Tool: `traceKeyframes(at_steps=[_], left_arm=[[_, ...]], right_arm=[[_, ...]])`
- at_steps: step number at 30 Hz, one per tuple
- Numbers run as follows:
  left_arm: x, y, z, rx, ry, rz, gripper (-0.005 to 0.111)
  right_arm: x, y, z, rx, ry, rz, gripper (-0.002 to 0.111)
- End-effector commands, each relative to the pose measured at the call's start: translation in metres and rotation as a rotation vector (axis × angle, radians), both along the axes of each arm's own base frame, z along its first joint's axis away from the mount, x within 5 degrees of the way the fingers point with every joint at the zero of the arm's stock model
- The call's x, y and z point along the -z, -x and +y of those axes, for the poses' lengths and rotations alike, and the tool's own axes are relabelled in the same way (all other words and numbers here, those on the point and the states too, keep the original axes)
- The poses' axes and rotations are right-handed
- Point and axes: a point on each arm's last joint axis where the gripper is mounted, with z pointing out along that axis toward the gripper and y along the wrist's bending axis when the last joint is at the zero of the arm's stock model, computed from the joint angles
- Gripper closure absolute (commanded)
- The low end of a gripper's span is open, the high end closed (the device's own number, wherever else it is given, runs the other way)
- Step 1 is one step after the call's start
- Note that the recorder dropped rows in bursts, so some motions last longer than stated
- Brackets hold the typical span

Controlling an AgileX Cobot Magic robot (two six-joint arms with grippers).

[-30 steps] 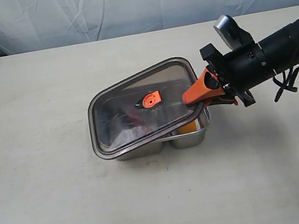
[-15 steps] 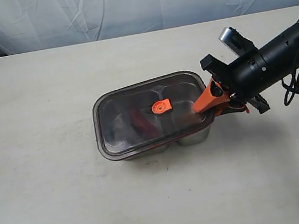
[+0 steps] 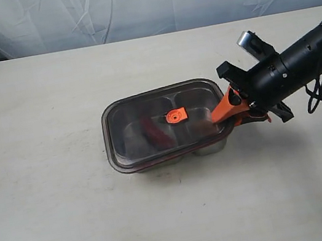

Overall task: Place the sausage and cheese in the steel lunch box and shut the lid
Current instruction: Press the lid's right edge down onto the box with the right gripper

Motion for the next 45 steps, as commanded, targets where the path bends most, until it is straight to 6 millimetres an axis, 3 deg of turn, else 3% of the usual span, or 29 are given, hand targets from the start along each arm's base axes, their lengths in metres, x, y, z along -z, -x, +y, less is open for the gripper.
traceKeyframes(at_steps=[1,4,22,43,45], left_arm=[[-0.001,0.001,0.0,0.002,0.011,0.001,0.075],[-0.001,0.001,0.0,0.002,0.011,0.001,0.075],[-0.001,0.002,-0.001,0.012,0.007,0.011,0.075],[0.001,0.001,0.001,0.01,-0.042,-0.007,0.075],[0.001,0.001,0.001,0.009,-0.069,-0.017,0.07]], right_arm=[[0.008,-0.005,-0.013,0.002,0.129,-0.076,0.066],[0.008,-0.005,-0.013,0.0,0.128,-0.074,0.054],[-0.008,-0.009,-0.01,-0.025,0.106,-0.095,0.058],[-0.007,-0.008,-0.012,-0.032,0.13,-0.091,0.058],[-0.007,-0.008,-0.012,-0.033,0.129,-0.089,0.058]])
